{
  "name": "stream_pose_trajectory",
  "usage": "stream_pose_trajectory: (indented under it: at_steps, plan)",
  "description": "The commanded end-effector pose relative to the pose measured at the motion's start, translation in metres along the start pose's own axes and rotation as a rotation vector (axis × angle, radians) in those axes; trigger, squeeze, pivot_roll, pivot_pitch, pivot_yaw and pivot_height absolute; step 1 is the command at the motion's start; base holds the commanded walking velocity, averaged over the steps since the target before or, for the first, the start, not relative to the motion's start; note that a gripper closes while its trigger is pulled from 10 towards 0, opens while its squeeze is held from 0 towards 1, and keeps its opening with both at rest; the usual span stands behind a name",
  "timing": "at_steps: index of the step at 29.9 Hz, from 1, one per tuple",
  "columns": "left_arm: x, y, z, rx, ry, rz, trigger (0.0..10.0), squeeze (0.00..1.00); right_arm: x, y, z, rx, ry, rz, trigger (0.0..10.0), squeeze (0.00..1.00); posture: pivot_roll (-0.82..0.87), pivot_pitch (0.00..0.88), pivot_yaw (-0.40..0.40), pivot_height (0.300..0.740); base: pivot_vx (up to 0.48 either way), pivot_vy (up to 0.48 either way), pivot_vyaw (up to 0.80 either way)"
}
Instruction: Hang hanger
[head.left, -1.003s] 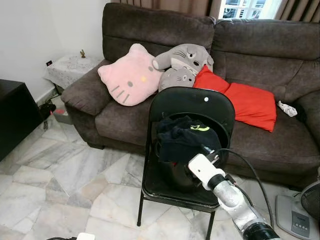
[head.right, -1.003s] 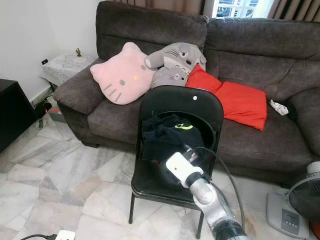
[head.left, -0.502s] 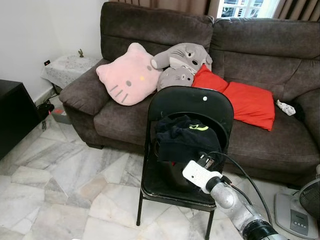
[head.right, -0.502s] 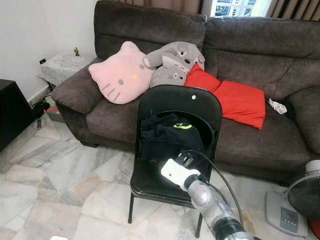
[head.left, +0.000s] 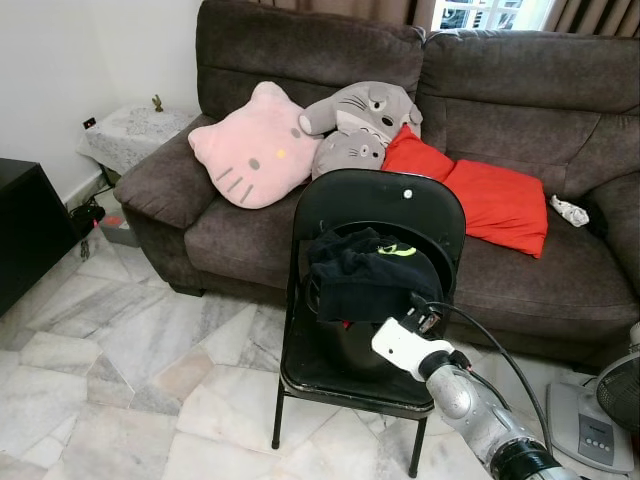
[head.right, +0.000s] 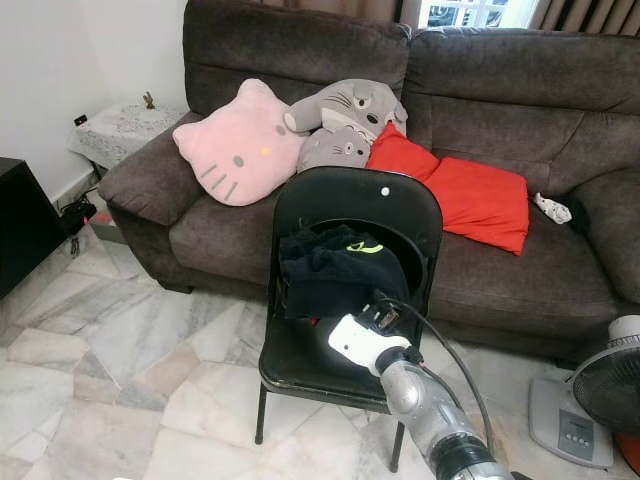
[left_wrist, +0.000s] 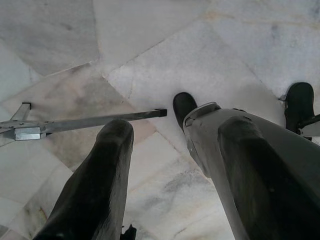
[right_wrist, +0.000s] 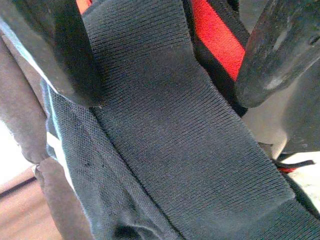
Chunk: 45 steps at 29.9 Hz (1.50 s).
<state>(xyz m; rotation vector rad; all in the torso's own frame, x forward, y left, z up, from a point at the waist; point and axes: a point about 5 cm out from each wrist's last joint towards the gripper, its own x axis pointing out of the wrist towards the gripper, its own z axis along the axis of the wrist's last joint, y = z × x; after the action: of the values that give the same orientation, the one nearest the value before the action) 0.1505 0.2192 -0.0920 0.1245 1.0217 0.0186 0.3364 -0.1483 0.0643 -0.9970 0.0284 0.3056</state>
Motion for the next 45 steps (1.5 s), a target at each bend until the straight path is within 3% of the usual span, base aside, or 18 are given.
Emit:
stream_pose_trajectory:
  at_steps: [1, 11, 21, 29, 34, 41, 42, 45]
  plan:
    - [-0.001, 0.001, -0.007, 0.002, 0.016, 0.008, 10.0, 0.0, 0.004, -0.01, 0.007, 0.003, -0.037, -0.033, 10.0, 0.0, -0.16, 0.057, 0.005, 0.74, 0.0, 0.0, 0.0]
    - [-0.002, -0.003, -0.009, 0.002, 0.02, 0.005, 10.0, 0.0, 0.005, -0.012, 0.012, 0.013, -0.078, -0.056, 10.0, 0.0, -0.16, 0.059, 0.004, 0.74, 0.0, 0.0, 0.0]
    - [-0.001, -0.005, -0.01, 0.005, 0.025, 0.001, 10.0, 0.0, 0.006, -0.03, 0.011, 0.015, -0.096, -0.138, 10.0, 0.0, -0.16, 0.058, 0.005, 0.74, 0.0, 0.0, 0.0]
    - [-0.001, -0.004, -0.009, 0.006, 0.027, 0.002, 10.0, 0.0, 0.005, -0.032, 0.009, 0.011, -0.099, -0.157, 10.0, 0.0, -0.16, 0.058, 0.006, 0.74, 0.0, 0.0, 0.0]
    - [-0.001, -0.002, -0.009, 0.007, 0.028, 0.004, 10.0, 0.0, 0.003, -0.036, 0.015, 0.075, -0.16, -0.186, 10.0, 0.0, -0.16, 0.06, 0.006, 0.74, 0.0, 0.0, 0.0]
    - [-0.001, -0.001, -0.008, 0.01, 0.026, 0.004, 10.0, 0.0, 0.0, -0.055, 0.027, 0.11, -0.264, -0.3, 10.0, 0.0, -0.17, 0.061, 0.007, 0.74, 0.0, 0.0, 0.0]
    - [-0.001, -0.001, -0.008, 0.01, 0.027, 0.002, 10.0, 0.0, 0.0, -0.064, 0.03, 0.116, -0.285, -0.327, 10.0, 0.0, -0.17, 0.06, 0.007, 0.74, 0.0, 0.0, 0.0]
    - [-0.002, -0.001, -0.009, 0.011, 0.027, 0.002, 10.0, 0.0, 0.0, -0.067, 0.031, 0.12, -0.291, -0.331, 10.0, 0.0, -0.17, 0.06, 0.006, 0.74, 0.0, 0.0, 0.0]
